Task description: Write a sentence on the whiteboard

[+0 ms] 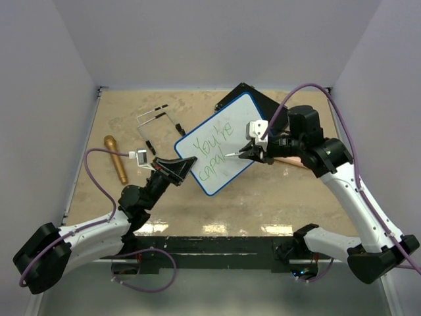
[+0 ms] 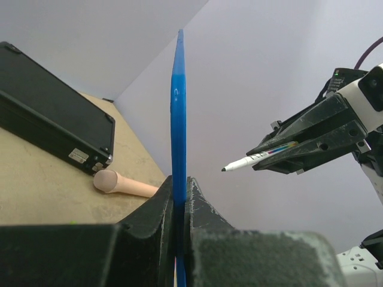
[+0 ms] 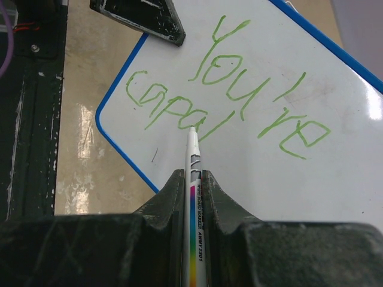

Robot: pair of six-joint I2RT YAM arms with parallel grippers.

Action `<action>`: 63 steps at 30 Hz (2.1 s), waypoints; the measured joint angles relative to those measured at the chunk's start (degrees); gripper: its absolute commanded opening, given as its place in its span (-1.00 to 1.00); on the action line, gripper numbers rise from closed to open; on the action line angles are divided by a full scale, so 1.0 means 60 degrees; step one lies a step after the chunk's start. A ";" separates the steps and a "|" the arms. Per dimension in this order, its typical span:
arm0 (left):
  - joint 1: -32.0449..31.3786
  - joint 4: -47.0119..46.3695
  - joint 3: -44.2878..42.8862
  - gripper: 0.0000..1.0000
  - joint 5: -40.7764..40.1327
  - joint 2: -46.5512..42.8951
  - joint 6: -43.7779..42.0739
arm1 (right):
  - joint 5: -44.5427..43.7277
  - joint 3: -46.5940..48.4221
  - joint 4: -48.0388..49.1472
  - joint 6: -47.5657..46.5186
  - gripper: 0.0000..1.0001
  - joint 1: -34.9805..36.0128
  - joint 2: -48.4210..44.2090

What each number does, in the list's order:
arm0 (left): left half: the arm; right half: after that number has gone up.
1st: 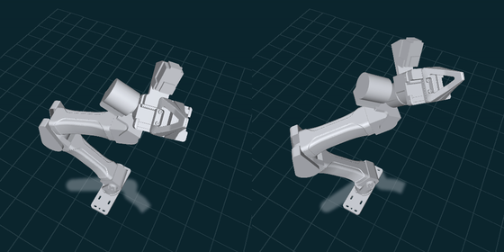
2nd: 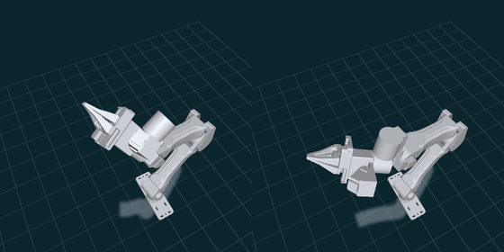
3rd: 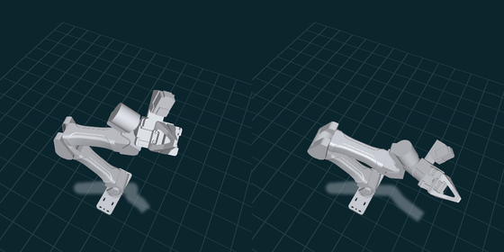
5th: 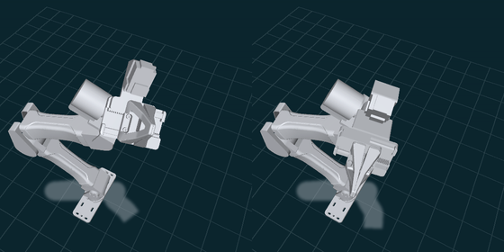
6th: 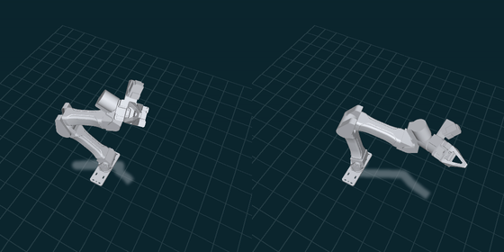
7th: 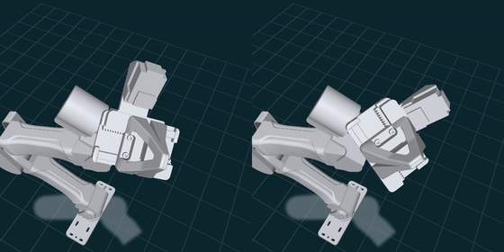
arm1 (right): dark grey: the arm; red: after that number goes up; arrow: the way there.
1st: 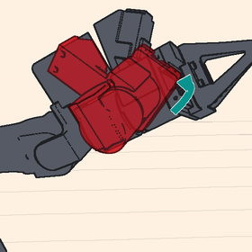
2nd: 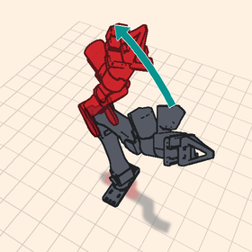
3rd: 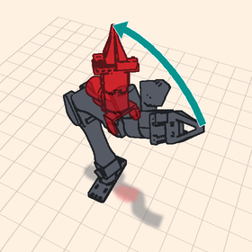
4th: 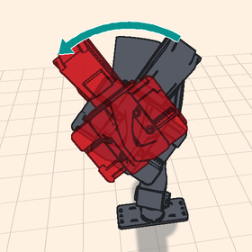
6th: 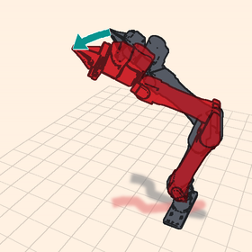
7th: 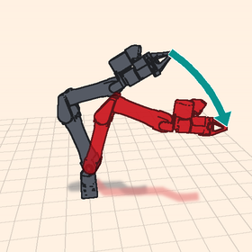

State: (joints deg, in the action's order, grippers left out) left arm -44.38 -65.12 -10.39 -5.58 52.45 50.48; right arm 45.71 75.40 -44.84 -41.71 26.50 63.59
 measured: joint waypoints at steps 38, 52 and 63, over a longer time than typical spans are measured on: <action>-0.0299 -0.0084 0.0000 -1.00 -0.0703 0.0328 0.0007 | -0.1960 -0.0142 0.0845 0.1035 -1.00 0.0834 0.0849; -0.0295 -0.0058 0.0000 -1.00 -0.0834 0.0310 -0.0015 | -0.2637 -0.0142 0.1049 0.1388 -1.00 0.0849 0.0845; -0.0295 0.0095 0.0000 -1.00 -0.1188 -0.0029 -0.0120 | -0.2787 -0.0259 0.1100 0.1424 -1.00 0.0849 0.0754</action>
State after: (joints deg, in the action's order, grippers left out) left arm -46.15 -64.55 -10.39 -12.71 52.27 49.76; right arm 28.99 73.84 -38.24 -33.17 31.59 68.12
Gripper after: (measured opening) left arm 0.078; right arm 0.135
